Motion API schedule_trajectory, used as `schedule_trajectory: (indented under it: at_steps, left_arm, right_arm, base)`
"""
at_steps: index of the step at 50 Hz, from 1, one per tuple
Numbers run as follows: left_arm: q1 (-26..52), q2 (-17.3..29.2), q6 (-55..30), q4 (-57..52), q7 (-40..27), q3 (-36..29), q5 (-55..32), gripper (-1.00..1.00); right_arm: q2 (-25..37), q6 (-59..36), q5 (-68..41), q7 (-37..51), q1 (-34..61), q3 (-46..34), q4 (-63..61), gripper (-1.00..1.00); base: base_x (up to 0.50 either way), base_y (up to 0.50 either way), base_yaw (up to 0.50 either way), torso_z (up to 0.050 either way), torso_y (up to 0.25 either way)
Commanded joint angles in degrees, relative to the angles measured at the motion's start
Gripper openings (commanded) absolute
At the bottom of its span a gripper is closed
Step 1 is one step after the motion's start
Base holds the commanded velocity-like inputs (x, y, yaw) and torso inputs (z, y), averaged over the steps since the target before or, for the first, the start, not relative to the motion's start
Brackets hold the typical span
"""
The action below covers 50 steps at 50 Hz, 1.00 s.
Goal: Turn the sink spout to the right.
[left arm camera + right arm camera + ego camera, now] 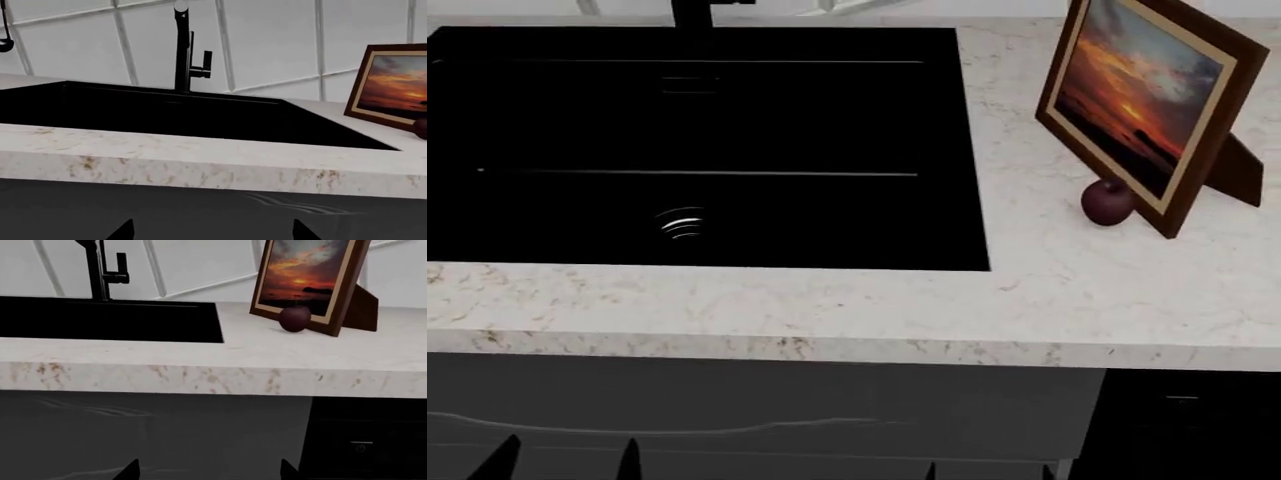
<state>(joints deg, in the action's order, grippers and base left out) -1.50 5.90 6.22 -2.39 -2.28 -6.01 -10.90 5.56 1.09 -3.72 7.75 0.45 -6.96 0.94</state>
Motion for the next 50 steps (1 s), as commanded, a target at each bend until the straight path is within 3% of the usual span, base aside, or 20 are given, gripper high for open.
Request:
schedule_trajectory:
  at_steps: [1, 15, 50]
  left_arm:
    - [-0.4, 0.8, 0.2, -1.4, -2.1, -0.4, 0.7, 1.0]
    - [1.9, 4.6, -9.6, -14.5, -5.3, 1.7, -0.8, 1.0]
    - [9.7, 10.8, -27.2, -30.5, -11.9, 6.7, -5.0, 1.0]
  right_arm:
    - [0.8, -1.2, -0.5, 1.6, -0.9, -0.4, -2.5, 1.0]
    - [4.5, -16.5, -2.8, 3.6, 1.2, 1.9, -20.6, 1.0]
    - [9.9, -30.2, -7.2, 7.4, 8.9, 9.4, -32.7, 1.0]
  base:
    - [0.0, 0.0, 0.0, 0.0, 0.0]
    - [0.0, 0.0, 0.0, 0.0, 0.0]
    - [0.0, 0.0, 0.0, 0.0, 0.0]
